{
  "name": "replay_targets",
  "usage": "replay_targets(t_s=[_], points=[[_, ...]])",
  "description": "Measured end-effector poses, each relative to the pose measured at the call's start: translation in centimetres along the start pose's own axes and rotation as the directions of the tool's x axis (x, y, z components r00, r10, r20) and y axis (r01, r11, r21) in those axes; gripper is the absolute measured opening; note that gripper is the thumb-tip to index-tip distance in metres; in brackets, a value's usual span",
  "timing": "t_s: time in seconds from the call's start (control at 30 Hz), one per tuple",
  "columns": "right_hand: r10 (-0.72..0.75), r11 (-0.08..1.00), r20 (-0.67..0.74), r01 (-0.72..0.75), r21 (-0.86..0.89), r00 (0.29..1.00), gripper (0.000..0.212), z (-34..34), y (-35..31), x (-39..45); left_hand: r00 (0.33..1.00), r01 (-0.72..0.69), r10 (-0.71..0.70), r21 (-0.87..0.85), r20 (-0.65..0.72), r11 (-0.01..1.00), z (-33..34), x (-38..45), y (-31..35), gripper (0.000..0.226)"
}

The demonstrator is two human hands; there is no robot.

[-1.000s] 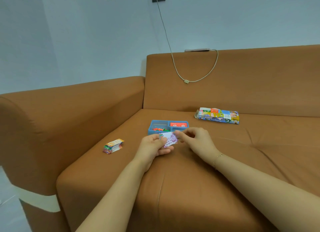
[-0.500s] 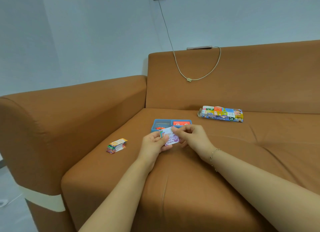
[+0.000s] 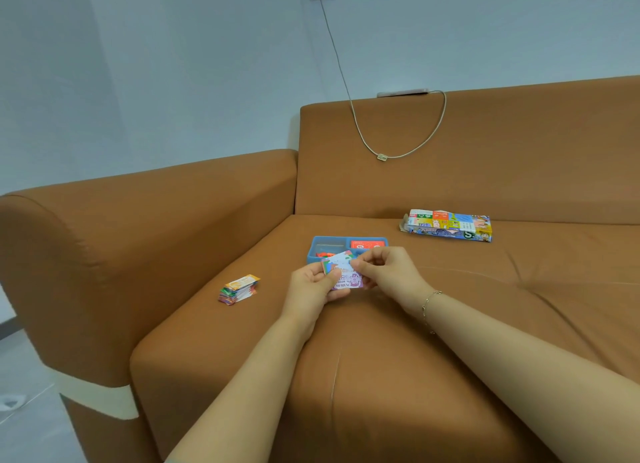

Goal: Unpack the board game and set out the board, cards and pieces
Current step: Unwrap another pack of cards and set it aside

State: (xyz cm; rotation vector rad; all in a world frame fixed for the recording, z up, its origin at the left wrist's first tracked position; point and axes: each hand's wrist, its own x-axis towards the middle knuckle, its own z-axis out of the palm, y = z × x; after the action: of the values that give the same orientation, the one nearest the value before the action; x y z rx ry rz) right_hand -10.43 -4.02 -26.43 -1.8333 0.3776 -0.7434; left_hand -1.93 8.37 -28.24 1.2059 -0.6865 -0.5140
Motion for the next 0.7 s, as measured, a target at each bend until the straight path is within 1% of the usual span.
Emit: replay_targets(t_s=[0.13,0.17,0.23,0.27,0.4,0.5,0.57,0.63,0.7], points=[[0.056,0.998,0.03,-0.056,-0.006,0.998,0.012,-0.3,-0.1,0.3,1.0,0.004,-0.004,0.015,-0.003,1.0,0.0,0.1,-0.1,0.016],[0.059,0.998,0.023,-0.059,-0.006,0.998,0.014,-0.3,-0.2,0.2,1.0,0.005,-0.005,0.019,0.001,1.0,-0.1,0.1,-0.1,0.017],[0.045,0.999,0.0,-0.045,-0.022,0.999,0.029,-0.3,-0.3,0.2,1.0,0.01,-0.011,0.028,0.017,1.0,-0.1,0.1,-0.1,0.018],[0.035,0.999,-0.004,-0.035,-0.031,0.999,0.031,-0.2,-0.4,0.1,1.0,0.013,-0.014,0.032,0.024,0.999,-0.1,0.0,-0.1,0.019],[0.014,0.998,0.029,-0.012,-0.061,0.999,0.014,-0.1,-0.5,-0.1,0.999,0.021,-0.022,0.018,0.026,1.0,0.0,-0.1,0.0,0.016],[0.025,0.998,0.036,-0.022,-0.062,0.999,0.009,-0.1,-0.5,-0.2,1.0,0.025,-0.025,0.009,0.012,1.0,0.0,0.0,0.0,0.013],[0.023,0.999,0.013,-0.023,-0.026,1.0,0.011,0.0,-0.7,-0.2,1.0,0.031,-0.031,-0.005,0.003,1.0,0.0,0.0,0.0,0.013],[0.008,1.0,-0.026,-0.008,0.008,1.0,0.02,0.1,-0.9,-0.2,0.999,0.035,-0.035,-0.005,0.005,0.999,0.0,0.0,0.0,0.013],[-0.004,1.0,-0.029,0.004,0.006,1.0,0.019,0.1,-1.0,-0.1,0.999,0.037,-0.037,0.007,0.007,0.999,0.0,0.1,0.1,0.014]])
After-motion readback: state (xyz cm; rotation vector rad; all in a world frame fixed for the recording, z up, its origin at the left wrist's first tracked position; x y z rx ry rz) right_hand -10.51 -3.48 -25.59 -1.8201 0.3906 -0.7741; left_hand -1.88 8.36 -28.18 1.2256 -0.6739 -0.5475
